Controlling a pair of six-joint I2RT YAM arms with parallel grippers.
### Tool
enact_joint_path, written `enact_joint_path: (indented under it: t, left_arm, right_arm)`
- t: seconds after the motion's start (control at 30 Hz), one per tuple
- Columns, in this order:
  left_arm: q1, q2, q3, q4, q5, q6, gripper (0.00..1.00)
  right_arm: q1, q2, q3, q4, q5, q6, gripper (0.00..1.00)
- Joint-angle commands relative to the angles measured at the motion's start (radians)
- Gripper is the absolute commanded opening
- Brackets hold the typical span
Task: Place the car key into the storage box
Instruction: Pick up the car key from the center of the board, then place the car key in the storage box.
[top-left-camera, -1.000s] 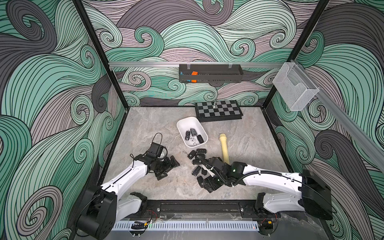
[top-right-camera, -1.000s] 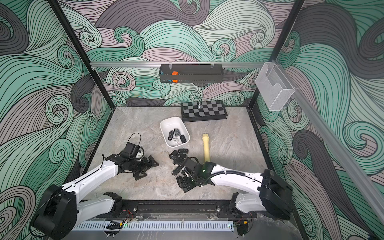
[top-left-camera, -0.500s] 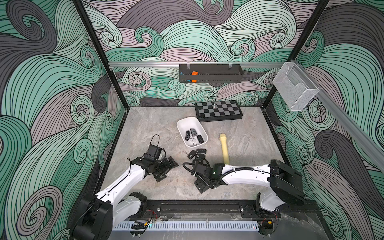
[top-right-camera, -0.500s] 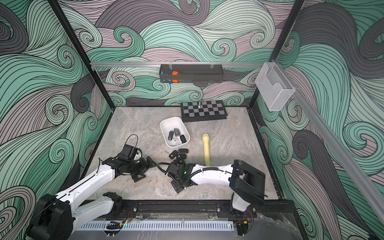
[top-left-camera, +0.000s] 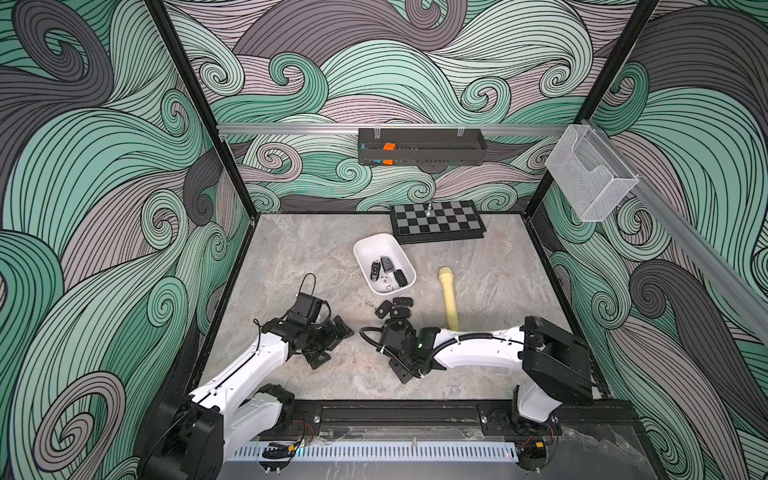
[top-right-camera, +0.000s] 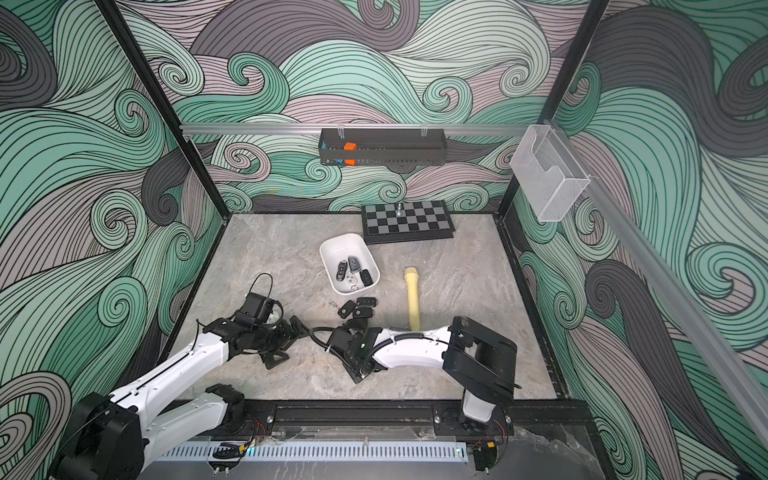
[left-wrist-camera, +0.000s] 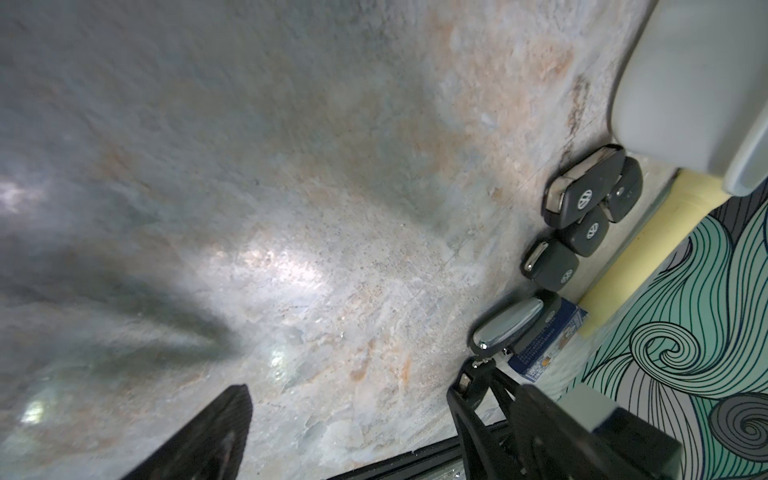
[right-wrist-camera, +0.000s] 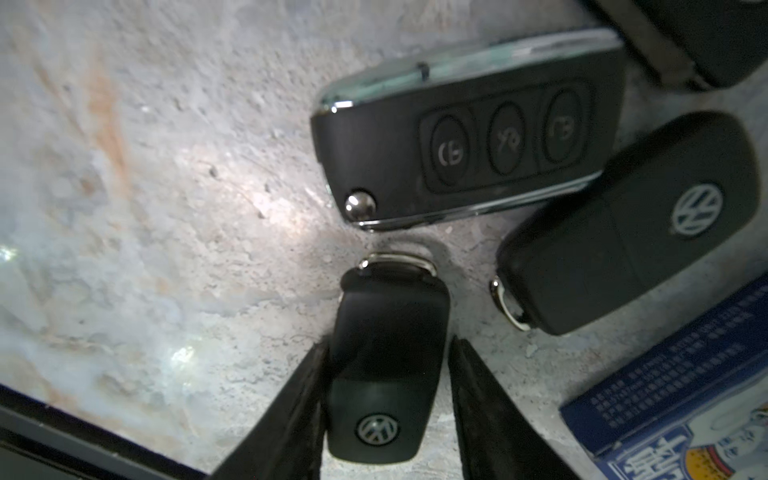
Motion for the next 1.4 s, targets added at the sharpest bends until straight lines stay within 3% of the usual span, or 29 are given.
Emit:
enact_joint_path:
  t: [0.0, 0.27, 0.6, 0.87, 1.07, 1.37]
  left_arm:
    - [0.004, 0.000, 0.008, -0.008, -0.017, -0.006, 0.99]
    - [0.014, -0.023, 0.028, -0.047, -0.029, 0.012, 0.99]
    - [0.037, -0.078, 0.056, -0.039, -0.093, 0.040, 0.99]
    - [0.122, 0.128, 0.221, 0.041, -0.039, 0.094, 0.99]
    - [0.176, 0.333, 0.395, 0.046, 0.071, 0.157, 0.98]
    - [0.184, 0.457, 0.542, 0.006, 0.053, 0.250, 0.98]
  right_arm:
    - [0.003, 0.019, 0.008, -0.018, 0.007, -0.002, 0.40]
    - [0.003, -0.044, 0.003, -0.012, -0.026, -0.018, 0.31]
    - [-0.025, -0.268, -0.026, -0.002, -0.030, -0.013, 0.30]
    - [-0.218, -0.335, 0.061, -0.002, -0.100, -0.088, 0.31]
    - [-0.380, -0.213, 0.243, -0.002, -0.152, -0.202, 0.32]
    - [-0.530, 0.162, 0.629, -0.001, -0.236, -0.244, 0.32]
